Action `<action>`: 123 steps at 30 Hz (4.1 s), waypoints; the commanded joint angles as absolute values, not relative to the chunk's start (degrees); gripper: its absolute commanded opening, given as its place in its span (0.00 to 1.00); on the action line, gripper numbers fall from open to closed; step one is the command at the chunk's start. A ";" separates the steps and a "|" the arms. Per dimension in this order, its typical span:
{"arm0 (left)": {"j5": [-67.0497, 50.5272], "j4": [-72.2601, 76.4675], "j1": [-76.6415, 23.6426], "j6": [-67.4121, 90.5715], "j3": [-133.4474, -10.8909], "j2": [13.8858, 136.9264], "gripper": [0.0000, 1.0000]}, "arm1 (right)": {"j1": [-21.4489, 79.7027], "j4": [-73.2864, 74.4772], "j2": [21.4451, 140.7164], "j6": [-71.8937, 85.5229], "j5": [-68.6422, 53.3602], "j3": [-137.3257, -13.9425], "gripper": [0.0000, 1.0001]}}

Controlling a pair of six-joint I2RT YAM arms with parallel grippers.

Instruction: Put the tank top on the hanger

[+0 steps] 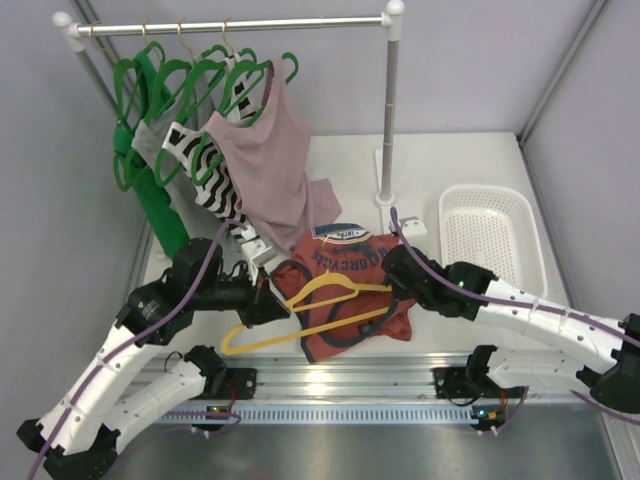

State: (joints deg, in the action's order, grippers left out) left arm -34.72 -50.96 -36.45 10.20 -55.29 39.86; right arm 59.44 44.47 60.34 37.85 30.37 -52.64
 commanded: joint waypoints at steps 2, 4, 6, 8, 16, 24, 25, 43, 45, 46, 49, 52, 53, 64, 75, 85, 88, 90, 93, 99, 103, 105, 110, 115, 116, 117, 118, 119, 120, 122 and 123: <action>-37.00 -41.05 -36.65 11.51 -53.70 38.67 0.00 | 58.89 41.22 60.91 35.25 29.36 -56.42 0.00; -36.22 -40.43 -36.65 11.78 -53.70 38.93 0.00 | 58.89 41.48 61.35 34.98 29.44 -57.48 0.00; -35.60 -39.73 -36.65 12.39 -53.53 38.94 0.00 | 58.89 41.57 61.35 34.72 29.35 -58.27 0.00; -35.16 -37.89 -36.56 13.00 -53.00 38.94 0.00 | 58.89 41.66 61.17 34.63 29.44 -58.71 0.00; -31.47 -33.75 -36.74 15.56 -51.15 39.81 0.00 | 58.62 43.94 62.23 33.75 31.29 -60.82 0.00; -28.92 -34.28 -36.74 15.03 -50.72 39.20 0.00 | 57.39 44.12 61.87 32.61 30.68 -61.17 0.00; -28.66 -33.32 -36.65 15.20 -50.45 39.37 0.00 | 57.39 43.95 62.05 32.61 30.50 -61.26 0.00; -31.46 -24.87 -38.76 17.93 -45.88 40.34 0.00 | 55.72 43.42 63.10 31.03 29.71 -63.63 0.00; -31.64 -24.52 -39.02 18.19 -45.35 40.60 0.00 | 55.72 43.33 63.10 30.85 29.53 -63.89 0.00; -31.47 -23.83 -39.20 18.37 -45.09 40.52 0.00 | 55.64 43.24 63.11 30.85 29.44 -63.98 0.00; -32.69 -22.33 -39.46 19.07 -44.30 40.86 0.00 | 55.63 43.07 63.46 30.67 29.44 -64.42 0.00; -31.91 -21.53 -40.25 19.16 -43.68 41.22 0.00 | 55.37 42.80 63.63 30.41 29.36 -64.77 0.00; -31.47 -20.75 -40.34 19.25 -43.33 41.13 0.00 | 55.28 42.72 63.63 30.32 29.09 -64.95 0.00; -26.01 -17.84 -41.40 18.55 -42.01 41.31 0.00 | 54.84 43.15 64.16 29.36 29.18 -66.53 0.00; -27.60 -12.84 -42.80 19.16 -39.73 41.31 0.00 | 53.97 42.80 64.60 28.74 29.00 -67.23 0.00; -17.85 -9.23 -49.65 18.99 -38.67 43.41 0.00 | 53.61 42.54 65.04 28.12 28.21 -68.55 0.01; -12.85 -7.39 -52.55 18.63 -38.23 44.30 0.00 | 53.70 42.45 64.95 27.95 27.95 -68.73 0.01; -7.75 -6.42 -54.40 17.84 -37.44 43.86 0.00 | 53.61 42.45 64.51 27.86 27.95 -68.64 0.01; -4.93 -3.96 -55.19 17.40 -35.78 42.90 0.00 | 53.18 42.54 63.90 27.51 27.95 -68.38 0.01; -6.58 2.72 -55.46 17.67 -32.44 43.50 0.00 | 52.56 41.75 63.46 26.63 27.25 -68.20 0.02; -9.13 7.72 -55.90 18.10 -29.98 44.56 0.00 | 52.21 40.70 63.54 26.19 26.54 -68.12 0.02; -9.67 10.27 -55.90 18.46 -29.18 44.82 0.00 | 51.77 40.60 63.72 25.66 26.46 -68.29 0.02; -10.46 13.27 -55.90 18.98 -27.69 45.26 0.00 | 51.15 40.52 63.81 24.96 25.93 -68.73 0.03; -11.16 18.97 -55.90 19.33 -25.58 45.17 0.00 | 51.06 40.87 64.16 24.96 25.84 -69.34 0.03; -11.25 19.33 -55.90 19.42 -25.49 45.44 0.00 | 51.06 40.96 64.33 25.05 25.84 -69.43 0.03; -11.77 19.51 -55.90 19.42 -25.58 46.22 0.00 | 50.89 41.04 64.34 24.96 25.84 -69.52 0.04; -12.30 19.86 -55.90 19.60 -25.66 46.84 0.00 | 51.06 41.22 64.42 25.13 25.93 -69.61 0.04; -12.83 21.52 -55.90 19.69 -25.66 47.54 0.00 | 51.06 41.39 64.34 25.05 26.19 -69.61 0.04; -14.22 22.40 -55.90 19.95 -25.66 49.20 0.00 | 51.06 41.57 64.42 25.22 26.19 -69.61 0.05; -15.03 23.81 -55.90 20.21 -26.10 50.97 0.00 | 51.06 42.01 64.42 25.40 26.98 -69.43 0.05; -15.38 24.08 -55.90 20.21 -26.36 52.54 0.00 | 50.98 42.36 64.42 25.49 27.24 -69.43 0.05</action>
State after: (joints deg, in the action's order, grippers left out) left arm -12.21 15.09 -55.61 19.77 -25.65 50.09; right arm 51.55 43.88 64.88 25.69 25.87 -66.59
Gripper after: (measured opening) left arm 0.088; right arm 0.051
